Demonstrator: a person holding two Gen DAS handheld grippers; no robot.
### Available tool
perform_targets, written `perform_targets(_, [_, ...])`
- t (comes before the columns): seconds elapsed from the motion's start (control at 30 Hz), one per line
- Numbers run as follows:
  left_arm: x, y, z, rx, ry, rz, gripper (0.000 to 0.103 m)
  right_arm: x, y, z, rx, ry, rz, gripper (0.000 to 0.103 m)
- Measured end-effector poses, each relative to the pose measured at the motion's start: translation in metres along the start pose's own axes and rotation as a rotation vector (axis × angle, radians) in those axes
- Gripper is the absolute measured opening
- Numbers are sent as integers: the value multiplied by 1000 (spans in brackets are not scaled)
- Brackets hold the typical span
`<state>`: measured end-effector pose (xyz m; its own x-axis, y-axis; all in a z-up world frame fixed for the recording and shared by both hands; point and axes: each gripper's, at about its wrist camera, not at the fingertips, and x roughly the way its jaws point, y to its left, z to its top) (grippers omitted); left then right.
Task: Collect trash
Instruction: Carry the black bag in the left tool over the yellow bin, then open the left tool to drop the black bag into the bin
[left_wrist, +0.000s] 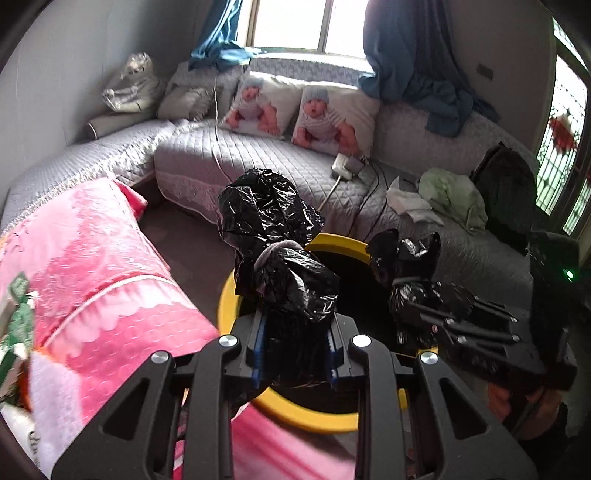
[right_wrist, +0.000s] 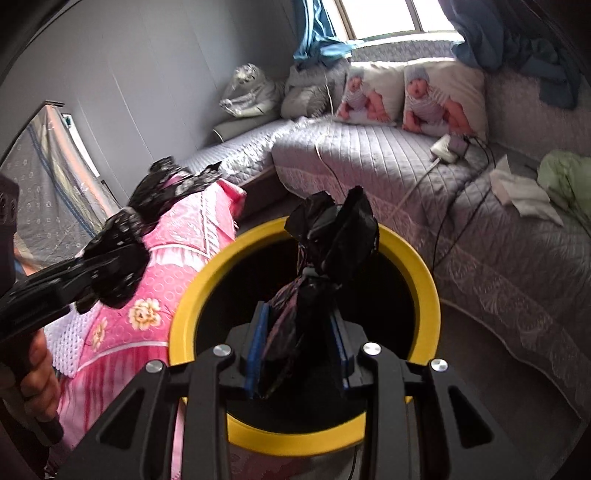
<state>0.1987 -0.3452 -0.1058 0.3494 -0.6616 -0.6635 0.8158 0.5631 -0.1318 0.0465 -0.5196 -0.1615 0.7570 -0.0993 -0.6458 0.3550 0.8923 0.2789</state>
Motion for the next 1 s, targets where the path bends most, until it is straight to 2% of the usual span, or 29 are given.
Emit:
perform_targets(0.17, [27, -5, 7, -23, 27, -12, 25, 8, -8, -4, 21, 34, -16, 30])
perform_targets(0.23, [32, -4, 9, -36, 26, -5, 33, 9, -11, -4, 31, 36, -22, 34])
perform_targets(0.3, [30, 1, 9, -57, 14, 4, 49, 8, -14, -3, 41, 28, -39, 40])
perform_targets(0.37, [27, 6, 10, -78, 4, 13, 54, 5, -17, -2, 55, 17, -48, 52])
perform_targets(0.43, [21, 14, 10, -106, -5, 13, 60, 2, -19, 0, 62, 5, -65, 52])
perform_targets(0.5, [11, 23, 9, -145, -27, 26, 73, -3, -21, 1, 67, -16, -93, 56])
perform_targets(0.53, [5, 27, 9, -163, -43, 34, 74, -5, -21, 1, 71, -28, -101, 61])
perform_targets(0.6, [-12, 33, 10, -200, -87, 49, 88, -13, -20, 1, 81, -59, -107, 66])
perform_targets(0.73, [-53, 41, 15, -256, -187, 53, 91, -29, -12, 3, 81, -135, -119, 85])
perform_targets(0.87, [-111, 48, 18, -302, -304, 53, 93, -40, 0, 5, 72, -195, -73, 88])
perform_targets(1.0, [-179, 57, 11, -282, -427, 109, 94, -48, 17, 5, 59, -239, 6, 93])
